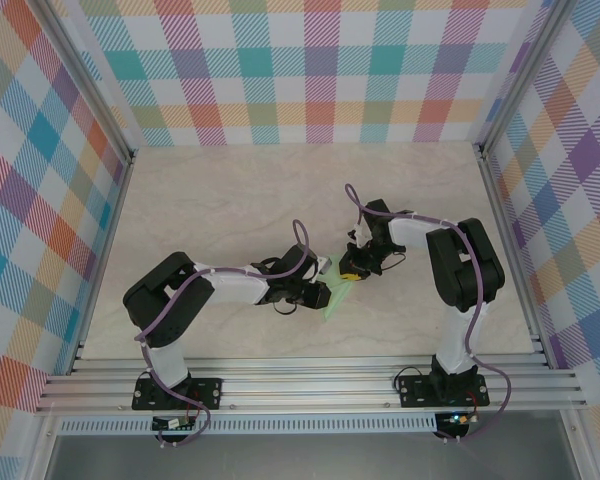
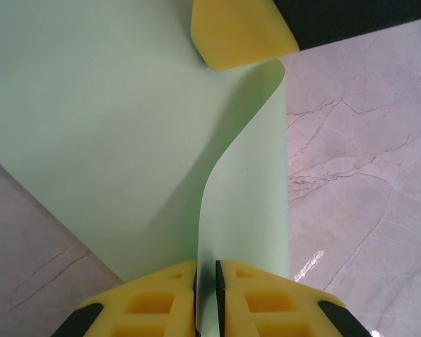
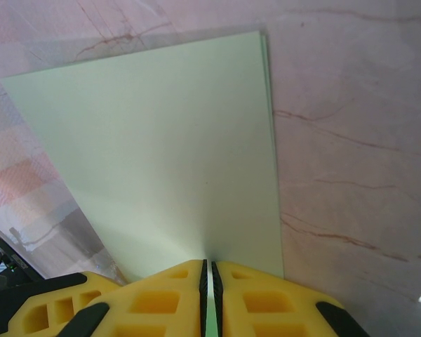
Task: Fold a paper plane with a square sheet of paper (pick it up from the middle)
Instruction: Third fold the triangle at the center of the table.
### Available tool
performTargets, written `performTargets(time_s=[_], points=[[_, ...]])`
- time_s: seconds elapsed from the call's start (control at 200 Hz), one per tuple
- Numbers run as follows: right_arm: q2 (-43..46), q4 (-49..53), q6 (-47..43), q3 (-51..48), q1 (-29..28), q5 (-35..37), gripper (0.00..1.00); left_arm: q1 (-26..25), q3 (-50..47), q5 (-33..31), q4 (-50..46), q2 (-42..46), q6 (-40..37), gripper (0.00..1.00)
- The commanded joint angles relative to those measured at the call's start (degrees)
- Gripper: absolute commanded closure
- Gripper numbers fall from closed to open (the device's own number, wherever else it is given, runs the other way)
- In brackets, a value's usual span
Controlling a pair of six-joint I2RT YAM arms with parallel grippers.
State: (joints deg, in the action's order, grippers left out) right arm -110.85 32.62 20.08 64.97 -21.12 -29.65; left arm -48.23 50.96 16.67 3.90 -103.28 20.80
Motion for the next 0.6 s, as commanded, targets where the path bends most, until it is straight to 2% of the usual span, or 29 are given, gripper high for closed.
performTargets(time_s=[0.0,0.595], points=[[-0.51,0.78,-0.05,-1.68,-0.32,1.42,0.86,0.47,0.90,-2.26,-2.21,-0.04,-2.02,0.83],[-0.63,0.75,0.20,-1.43,-0.32,1.46,0.86,0.50,3.01,-1.64,-4.34,-0.29,-4.28,0.83]])
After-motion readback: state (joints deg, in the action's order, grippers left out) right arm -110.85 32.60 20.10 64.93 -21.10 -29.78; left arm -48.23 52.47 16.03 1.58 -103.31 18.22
